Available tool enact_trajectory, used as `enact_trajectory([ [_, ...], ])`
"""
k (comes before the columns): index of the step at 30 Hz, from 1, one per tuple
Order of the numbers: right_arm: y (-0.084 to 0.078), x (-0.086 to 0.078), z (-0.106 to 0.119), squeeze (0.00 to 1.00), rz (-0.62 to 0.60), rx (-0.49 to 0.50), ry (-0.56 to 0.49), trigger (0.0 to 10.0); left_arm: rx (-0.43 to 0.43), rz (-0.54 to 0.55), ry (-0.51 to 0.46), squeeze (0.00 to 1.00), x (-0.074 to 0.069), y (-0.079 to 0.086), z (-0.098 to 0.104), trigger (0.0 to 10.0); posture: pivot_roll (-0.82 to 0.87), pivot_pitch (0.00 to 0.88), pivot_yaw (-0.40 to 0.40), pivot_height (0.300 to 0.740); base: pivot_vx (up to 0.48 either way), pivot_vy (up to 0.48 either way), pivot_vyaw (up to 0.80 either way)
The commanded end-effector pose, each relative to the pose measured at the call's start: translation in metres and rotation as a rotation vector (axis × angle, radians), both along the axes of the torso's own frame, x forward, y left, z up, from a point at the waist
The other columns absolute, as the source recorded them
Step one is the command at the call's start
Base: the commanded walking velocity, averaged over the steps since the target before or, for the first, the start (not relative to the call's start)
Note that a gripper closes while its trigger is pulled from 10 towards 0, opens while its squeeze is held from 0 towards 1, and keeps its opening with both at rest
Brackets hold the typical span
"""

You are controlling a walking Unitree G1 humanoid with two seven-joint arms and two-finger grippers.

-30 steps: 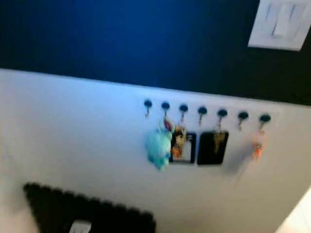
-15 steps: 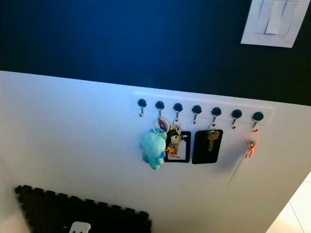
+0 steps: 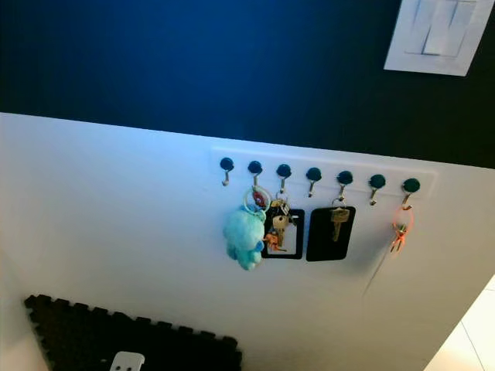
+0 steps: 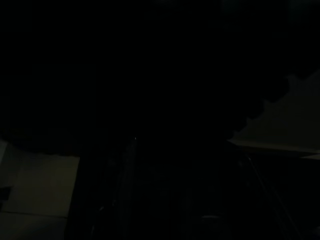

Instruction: Hang keys on a hook

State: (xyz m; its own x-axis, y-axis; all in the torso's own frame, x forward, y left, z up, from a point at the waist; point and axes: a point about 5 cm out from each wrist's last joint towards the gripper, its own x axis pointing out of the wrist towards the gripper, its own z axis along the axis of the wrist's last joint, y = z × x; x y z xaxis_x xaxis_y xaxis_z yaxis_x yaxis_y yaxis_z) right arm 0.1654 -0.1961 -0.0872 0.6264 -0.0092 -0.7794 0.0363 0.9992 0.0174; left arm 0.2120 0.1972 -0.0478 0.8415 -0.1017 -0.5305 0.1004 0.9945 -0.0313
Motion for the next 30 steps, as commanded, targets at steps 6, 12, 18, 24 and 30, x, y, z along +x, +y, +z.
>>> enact_trajectory([
  [6, -0.0021, -0.0014, -0.0002, 0.0, -0.029, 0.006, -0.002, 10.0, -0.012, -0.009, 0.019, 0.0, -0.0016, -0.0028, -0.0024, 10.0, 0.09, 0.017, -0.033, 0.74, 0.0, 0.0, 0.0],
  [12, -0.0022, -0.0016, -0.0002, 0.0, -0.029, 0.006, -0.002, 10.0, -0.012, -0.014, 0.018, 0.0, -0.0021, -0.0027, -0.0024, 10.0, 0.09, 0.016, -0.033, 0.74, 0.0, 0.0, 0.0],
  [18, -0.0026, -0.0013, -0.0001, 0.0, -0.03, 0.005, -0.002, 10.0, -0.013, -0.017, 0.018, 0.0, -0.0023, -0.0025, -0.0024, 10.0, 0.09, 0.015, -0.034, 0.74, 0.0, 0.0, 0.0],
  [24, -0.0024, -0.0015, -0.0002, 0.0, -0.03, 0.006, -0.002, 10.0, -0.014, -0.018, 0.02, 0.0, -0.0028, -0.0024, -0.0026, 10.0, 0.09, 0.017, -0.034, 0.74, 0.0, 0.0, 0.0],
  [30, -0.0012, -0.002, -0.0006, 0.0, -0.03, 0.009, 0.0, 10.0, -0.016, -0.019, 0.02, 0.0, -0.0032, -0.0019, -0.0026, 10.0, 0.09, 0.02, -0.032, 0.74, -0.041, 0.0, 0.0],
])
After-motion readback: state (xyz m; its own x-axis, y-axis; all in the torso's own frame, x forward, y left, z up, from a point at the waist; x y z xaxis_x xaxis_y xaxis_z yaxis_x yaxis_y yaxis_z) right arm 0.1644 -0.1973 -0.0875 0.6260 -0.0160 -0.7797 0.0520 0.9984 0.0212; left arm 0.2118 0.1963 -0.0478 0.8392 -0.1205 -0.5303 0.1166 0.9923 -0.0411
